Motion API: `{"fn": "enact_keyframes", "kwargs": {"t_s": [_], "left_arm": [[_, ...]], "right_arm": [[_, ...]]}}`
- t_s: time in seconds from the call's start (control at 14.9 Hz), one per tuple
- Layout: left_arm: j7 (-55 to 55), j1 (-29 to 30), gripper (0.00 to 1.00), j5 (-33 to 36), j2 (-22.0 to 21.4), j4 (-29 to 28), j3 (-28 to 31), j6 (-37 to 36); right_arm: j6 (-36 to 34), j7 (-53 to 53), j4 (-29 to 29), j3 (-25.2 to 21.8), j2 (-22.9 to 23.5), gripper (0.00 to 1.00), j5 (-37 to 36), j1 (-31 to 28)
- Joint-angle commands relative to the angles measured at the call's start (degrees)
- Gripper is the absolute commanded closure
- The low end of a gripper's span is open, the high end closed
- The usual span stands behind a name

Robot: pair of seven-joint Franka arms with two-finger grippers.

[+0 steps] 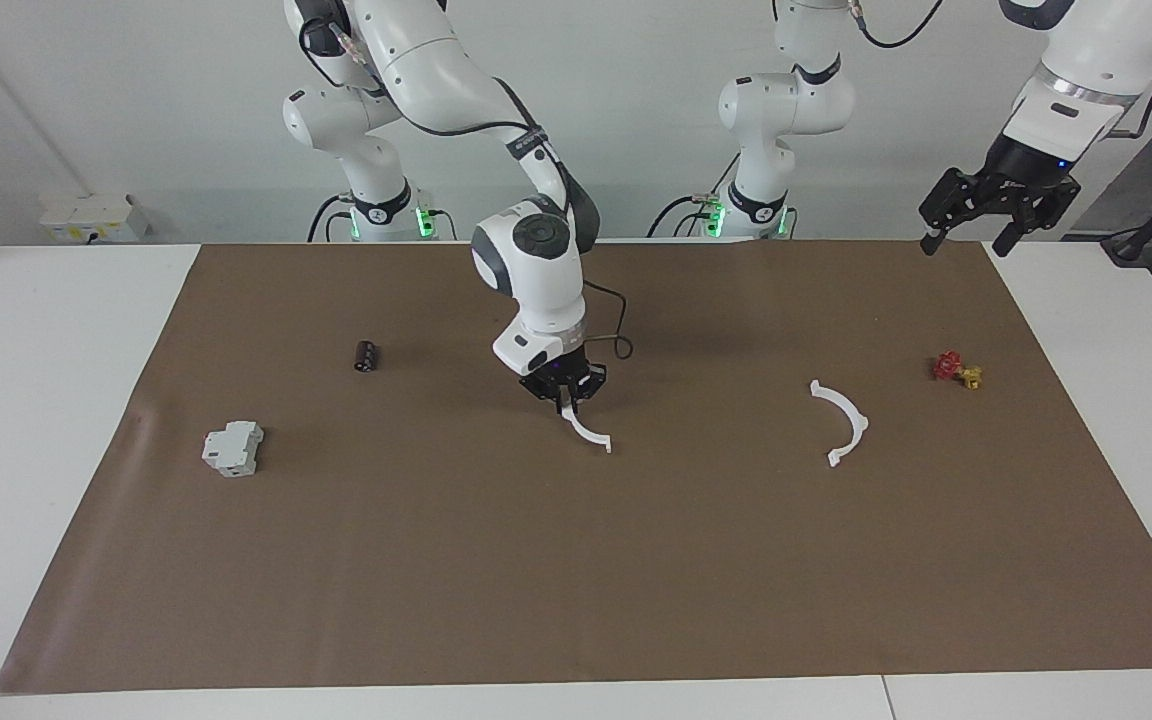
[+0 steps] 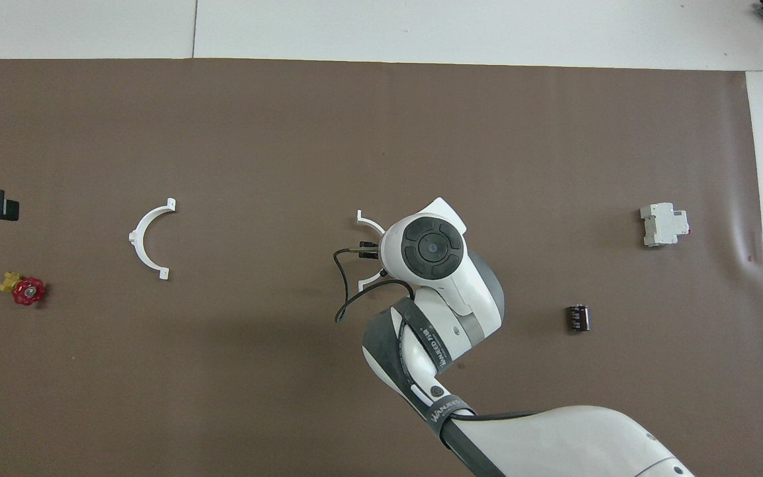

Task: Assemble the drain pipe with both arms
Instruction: 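Carry the half-ring with the right gripper toward the table center, then set the half-ring down and open the right gripper, withdrawing it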

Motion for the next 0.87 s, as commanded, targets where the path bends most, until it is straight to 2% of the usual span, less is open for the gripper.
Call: {"fn": "enact_keyframes", "kwargs": {"t_s": [0.0,0.13,0.2,0.27,0.33,0.4,0.6,0.8], "left_arm": [[-0.38,0.09,0.00,0.67,-0.91,-1.21,-0.08,0.28],[-0.38,0.09,0.00,0.67,-1.00,-1.21,-0.08,0.28],[-0.38,0.09,0.00,0.67,-0.91,-1.21,-0.08,0.28],[-0.29,0.09,0.00,0.67,-0.91,-1.21,-0.08,0.28],[-0.38,0.09,0.00,0.67,-0.91,-1.21,-0.08,0.28],[-0.38,0.09,0.00,0.67,-0.91,-1.21,-0.08,0.28],[-0.38,0.09,0.00,0.67,-0.91,-1.21,-0.17,0.37],[-0.38,-0.97,0.00,0.67,-1.08,-1.12,-0.96,0.29]], "right_arm": [[2.05,1.53,-0.33,-0.15,0.52,1.00,-1.74,0.29],[2.58,1.53,-1.12,-0.15,0.60,1.00,-1.74,0.55],[3.02,1.53,-1.47,-0.15,0.60,0.86,-1.74,1.16],[3.02,1.53,-1.73,-0.15,0.60,0.63,-1.74,1.17],[3.02,1.53,-1.74,-0.24,0.60,0.20,-1.74,1.17],[2.76,1.62,-1.65,-0.24,0.43,0.00,-1.74,1.43],[-0.65,2.15,-0.86,-0.68,-2.11,0.00,-1.74,1.17],[-8.03,1.28,-0.42,-1.20,-9.13,0.00,-1.83,-3.56]]}}
